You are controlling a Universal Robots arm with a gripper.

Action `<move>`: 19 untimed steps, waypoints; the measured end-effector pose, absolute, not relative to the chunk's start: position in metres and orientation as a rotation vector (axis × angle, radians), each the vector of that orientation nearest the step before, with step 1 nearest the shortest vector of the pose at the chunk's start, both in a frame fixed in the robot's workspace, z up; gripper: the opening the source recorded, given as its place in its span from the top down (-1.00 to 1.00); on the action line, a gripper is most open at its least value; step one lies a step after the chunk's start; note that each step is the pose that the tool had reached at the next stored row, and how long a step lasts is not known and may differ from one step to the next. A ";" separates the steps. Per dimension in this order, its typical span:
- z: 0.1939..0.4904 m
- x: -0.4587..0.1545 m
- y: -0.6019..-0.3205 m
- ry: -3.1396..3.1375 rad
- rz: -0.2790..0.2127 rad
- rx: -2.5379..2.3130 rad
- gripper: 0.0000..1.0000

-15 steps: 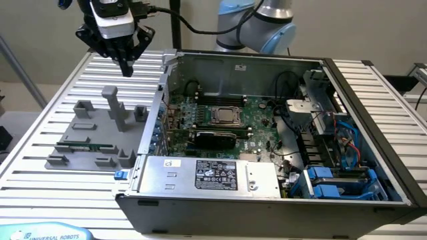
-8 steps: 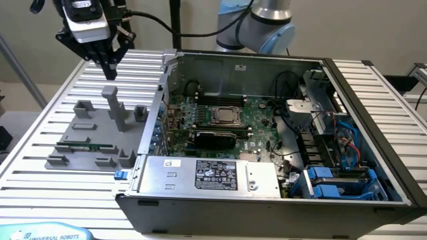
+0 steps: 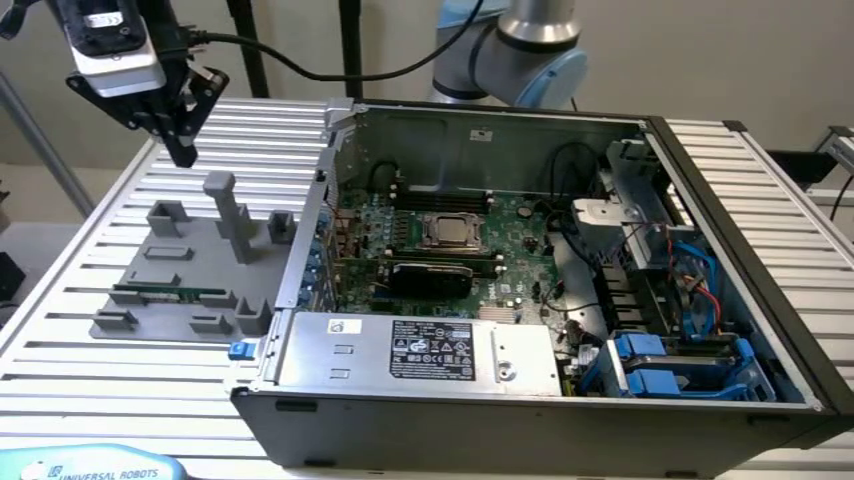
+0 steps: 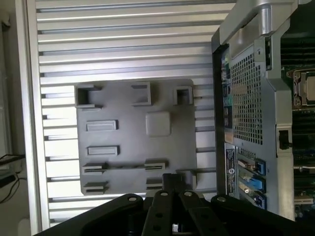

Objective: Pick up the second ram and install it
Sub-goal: 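Reach for the second ram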

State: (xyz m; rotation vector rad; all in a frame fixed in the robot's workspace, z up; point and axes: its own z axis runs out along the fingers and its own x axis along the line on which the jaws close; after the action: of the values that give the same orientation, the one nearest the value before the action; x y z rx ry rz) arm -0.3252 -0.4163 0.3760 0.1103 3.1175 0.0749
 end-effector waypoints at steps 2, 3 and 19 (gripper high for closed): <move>0.373 -0.334 -0.417 3.118 0.075 0.110 0.79; 0.372 -0.339 -0.417 3.118 0.075 0.110 0.79; 0.357 -0.390 -0.419 3.121 0.073 0.111 0.79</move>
State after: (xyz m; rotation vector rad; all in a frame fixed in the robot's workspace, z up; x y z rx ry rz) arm -0.3896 -0.4187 0.3570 0.1106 3.1210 0.0730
